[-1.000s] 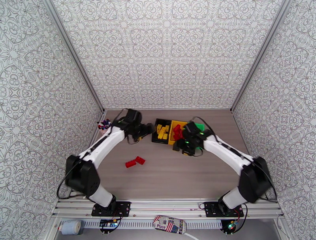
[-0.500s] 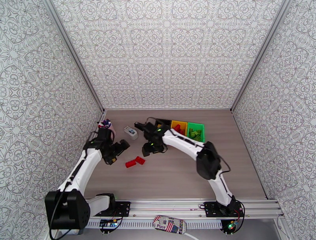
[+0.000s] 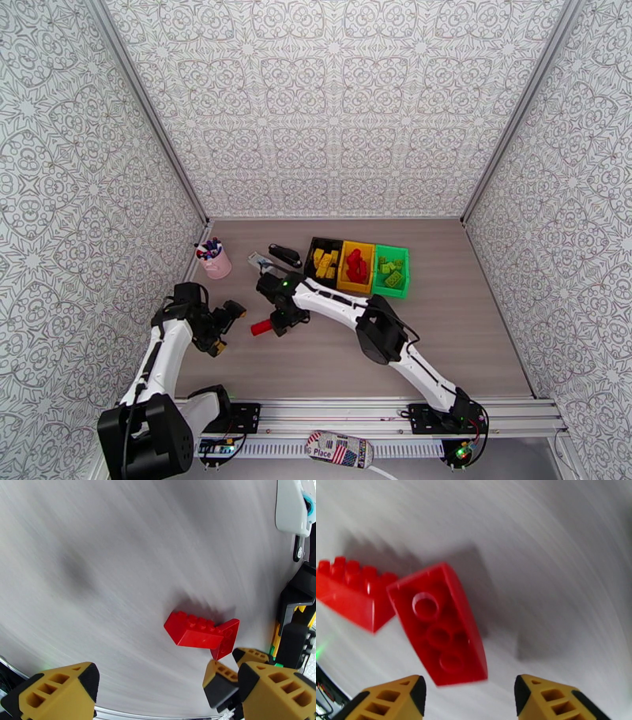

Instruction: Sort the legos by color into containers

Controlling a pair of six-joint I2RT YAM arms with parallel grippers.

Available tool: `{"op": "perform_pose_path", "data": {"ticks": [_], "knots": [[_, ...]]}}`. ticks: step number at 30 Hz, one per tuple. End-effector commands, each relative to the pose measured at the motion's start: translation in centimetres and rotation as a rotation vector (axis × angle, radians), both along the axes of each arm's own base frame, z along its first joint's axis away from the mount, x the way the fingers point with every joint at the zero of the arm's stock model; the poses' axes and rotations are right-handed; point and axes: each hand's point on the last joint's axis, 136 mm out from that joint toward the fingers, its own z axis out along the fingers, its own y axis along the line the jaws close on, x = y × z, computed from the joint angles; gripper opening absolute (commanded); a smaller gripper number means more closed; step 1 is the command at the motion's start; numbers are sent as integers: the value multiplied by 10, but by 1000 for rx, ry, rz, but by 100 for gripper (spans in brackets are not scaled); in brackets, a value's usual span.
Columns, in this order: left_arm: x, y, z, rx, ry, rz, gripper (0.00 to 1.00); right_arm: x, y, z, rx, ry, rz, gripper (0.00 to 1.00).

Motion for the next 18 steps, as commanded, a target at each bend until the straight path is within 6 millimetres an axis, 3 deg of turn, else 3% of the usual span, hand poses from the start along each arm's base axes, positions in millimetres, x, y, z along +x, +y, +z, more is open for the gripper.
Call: {"op": "perform_pose_path", "data": {"ticks": [1,11,18], "knots": [[-4,-3,-5,-29,7,-4,99,10,8,-4,-10,-49,5,62],[-5,0,-4,-15,15,-9,99,18,23,-17,-2,-50,0,54],[0,2,-1,-11,1,-14,99,17,21,-5,14,-47,-19,35]]}}
